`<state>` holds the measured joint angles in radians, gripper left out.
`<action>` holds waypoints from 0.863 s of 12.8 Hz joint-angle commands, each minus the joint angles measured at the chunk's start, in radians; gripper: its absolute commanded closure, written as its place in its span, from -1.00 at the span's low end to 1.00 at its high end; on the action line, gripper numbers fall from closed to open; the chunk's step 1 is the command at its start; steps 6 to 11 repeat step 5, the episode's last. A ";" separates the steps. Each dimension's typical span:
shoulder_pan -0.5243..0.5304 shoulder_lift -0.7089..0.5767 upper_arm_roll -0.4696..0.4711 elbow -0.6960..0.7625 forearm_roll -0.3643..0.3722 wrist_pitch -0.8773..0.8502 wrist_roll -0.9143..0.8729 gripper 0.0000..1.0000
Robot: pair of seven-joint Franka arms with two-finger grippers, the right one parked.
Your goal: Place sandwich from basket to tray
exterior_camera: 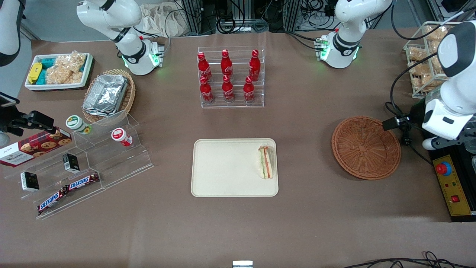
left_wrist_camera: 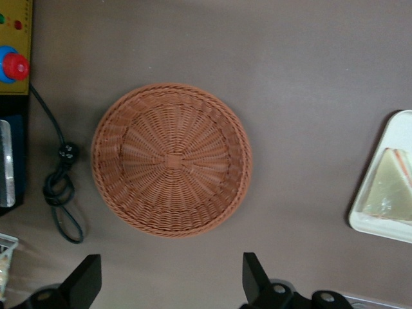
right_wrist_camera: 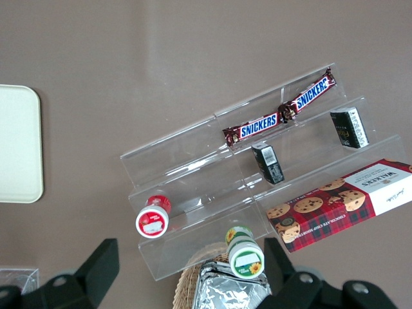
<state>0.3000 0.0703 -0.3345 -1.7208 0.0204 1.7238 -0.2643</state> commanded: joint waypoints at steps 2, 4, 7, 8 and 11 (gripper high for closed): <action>-0.182 -0.027 0.210 -0.013 -0.007 -0.038 0.117 -0.97; -0.189 0.030 0.207 0.068 -0.004 -0.068 0.115 -0.98; -0.197 0.072 0.206 0.126 0.007 -0.111 0.115 -0.98; -0.197 0.072 0.206 0.126 0.007 -0.111 0.115 -0.98; -0.197 0.072 0.206 0.126 0.007 -0.111 0.115 -0.98</action>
